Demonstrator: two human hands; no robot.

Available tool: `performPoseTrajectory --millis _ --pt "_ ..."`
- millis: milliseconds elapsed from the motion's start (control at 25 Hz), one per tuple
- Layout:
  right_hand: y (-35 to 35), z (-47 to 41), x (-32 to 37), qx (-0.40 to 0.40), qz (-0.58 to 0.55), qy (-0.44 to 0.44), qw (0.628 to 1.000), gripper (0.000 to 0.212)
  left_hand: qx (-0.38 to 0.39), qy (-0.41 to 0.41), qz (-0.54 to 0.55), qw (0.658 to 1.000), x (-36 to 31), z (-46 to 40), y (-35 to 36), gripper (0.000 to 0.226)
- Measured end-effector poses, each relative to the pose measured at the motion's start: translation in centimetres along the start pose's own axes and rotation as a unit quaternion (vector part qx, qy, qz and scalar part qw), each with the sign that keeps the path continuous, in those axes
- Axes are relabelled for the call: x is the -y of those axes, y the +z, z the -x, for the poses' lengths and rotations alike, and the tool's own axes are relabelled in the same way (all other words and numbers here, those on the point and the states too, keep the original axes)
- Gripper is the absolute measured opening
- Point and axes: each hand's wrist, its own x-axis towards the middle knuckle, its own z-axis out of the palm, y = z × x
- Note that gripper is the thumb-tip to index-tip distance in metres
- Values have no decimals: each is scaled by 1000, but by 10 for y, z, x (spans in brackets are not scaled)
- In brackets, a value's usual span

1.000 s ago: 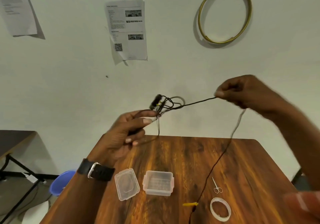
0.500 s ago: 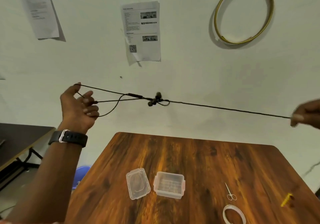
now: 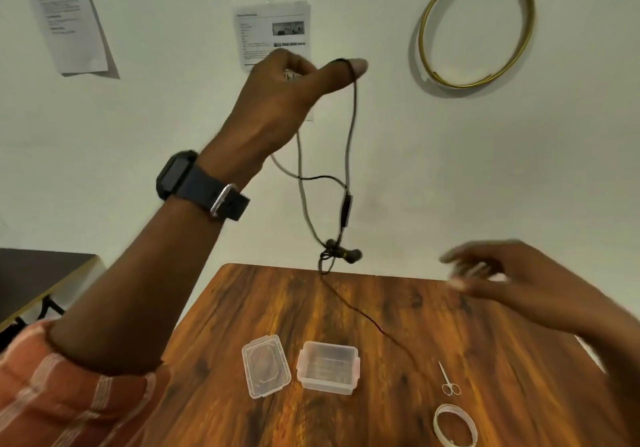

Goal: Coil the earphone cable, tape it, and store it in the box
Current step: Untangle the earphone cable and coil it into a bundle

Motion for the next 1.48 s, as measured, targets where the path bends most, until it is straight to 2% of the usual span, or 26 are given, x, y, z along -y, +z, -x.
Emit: performPoseTrajectory --millis 120,200,280,320,360,400,480,520,560,600,680,760,800,920,1000,1040,1120,1200,1240,1280,1360,1480 --pt "45 -35 26 -23 -104 -15 994 56 46 14 6 999 -26 -2 23 56" --pt "64 -45 27 -26 -196 -28 980 38 40 33 -20 998 -32 -4 28 54" --pt "64 -43 28 -60 -299 7 952 18 17 69 -75 995 -27 -7 16 53" --pt "65 -42 25 -74 -369 26 926 17 20 69 -79 994 -22 -8 8 52" --pt "68 -40 25 -69 -464 45 882 18 34 62 -76 995 -13 -6 1 51" --pt "70 -38 25 -53 -560 59 825 19 35 67 -115 990 -1 0 -5 52" --pt "77 -37 28 -30 -687 79 722 23 -38 128 -257 957 23 25 -4 46" --pt "81 -36 31 -26 -714 88 694 25 -98 168 -282 939 33 47 2 33" --pt "86 -36 34 -30 -726 94 681 26 -139 181 -262 938 37 72 12 17" --pt "91 -36 38 -35 -733 99 672 24 -139 159 -226 951 40 97 24 14" --pt "98 -35 42 -59 -736 98 668 18 -74 60 -152 984 42 135 47 28" --pt "102 -33 45 -89 -717 98 685 19 -30 1 -90 995 50 152 61 17" --pt "103 -33 45 -99 -707 96 693 20 -28 -8 -57 998 55 153 63 8" --pt "106 -33 42 -125 -676 94 720 25 -41 29 -9 999 66 154 68 25" --pt "110 -34 40 -139 -659 89 734 24 -48 44 2 998 68 154 72 24" --pt "112 -34 38 -148 -645 81 745 20 -58 22 37 997 69 154 73 20" --pt "113 -33 30 -181 -598 70 778 15 -64 -88 186 976 73 150 70 11" --pt "111 -32 20 -218 -568 84 789 16 -45 -200 359 911 82 148 62 12" --pt "110 -32 15 -238 -563 100 785 18 -46 -227 414 880 87 147 59 13" --pt "109 -31 11 -255 -558 120 780 21 -59 -235 439 865 91 147 57 11" --pt "112 -31 6 -266 -562 156 768 30 -106 -222 435 866 96 148 58 5" --pt "115 -30 4 -226 -591 177 754 46 -157 -233 426 860 103 148 62 8"
